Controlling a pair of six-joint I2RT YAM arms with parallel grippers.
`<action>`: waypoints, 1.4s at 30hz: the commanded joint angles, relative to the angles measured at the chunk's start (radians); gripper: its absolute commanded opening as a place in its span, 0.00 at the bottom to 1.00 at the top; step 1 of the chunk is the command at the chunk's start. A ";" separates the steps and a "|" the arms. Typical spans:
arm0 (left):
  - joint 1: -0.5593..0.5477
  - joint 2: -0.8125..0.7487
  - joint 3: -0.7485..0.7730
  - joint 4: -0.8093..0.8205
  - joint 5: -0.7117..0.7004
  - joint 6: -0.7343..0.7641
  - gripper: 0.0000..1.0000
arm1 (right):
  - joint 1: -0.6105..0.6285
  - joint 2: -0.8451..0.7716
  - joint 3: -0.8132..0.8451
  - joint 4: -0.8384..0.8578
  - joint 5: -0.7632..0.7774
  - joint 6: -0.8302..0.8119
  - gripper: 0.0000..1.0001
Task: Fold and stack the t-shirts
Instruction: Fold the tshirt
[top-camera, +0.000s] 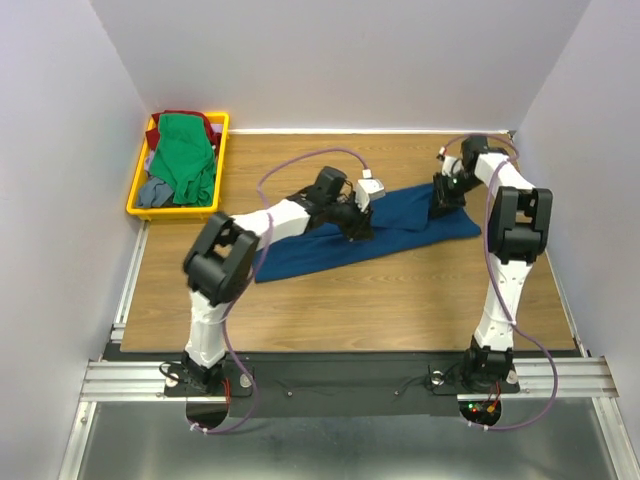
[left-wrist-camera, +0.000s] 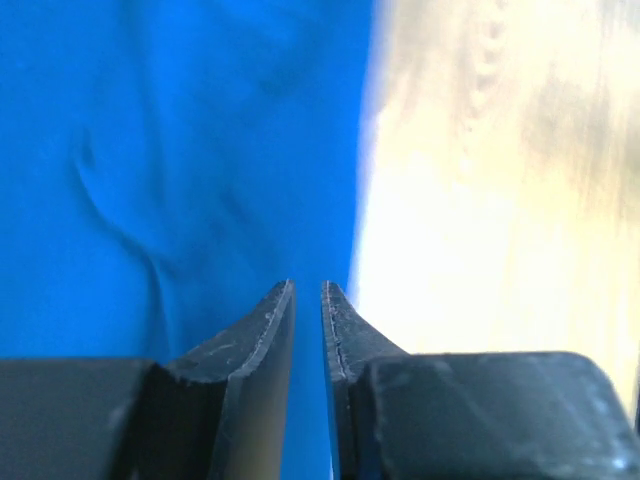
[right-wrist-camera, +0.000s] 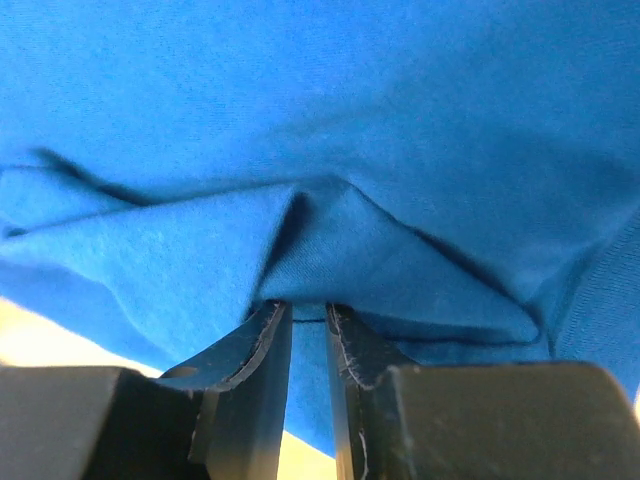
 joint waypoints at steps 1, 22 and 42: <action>0.036 -0.286 -0.070 -0.085 -0.030 0.201 0.29 | 0.052 0.153 0.216 0.119 0.166 -0.117 0.27; 0.331 -0.202 -0.208 -0.311 -0.516 0.700 0.22 | 0.233 0.102 0.444 0.473 0.665 -0.246 0.41; -0.124 -0.460 -0.505 -0.519 -0.392 0.642 0.12 | 0.157 -0.241 -0.024 0.280 0.325 -0.093 0.50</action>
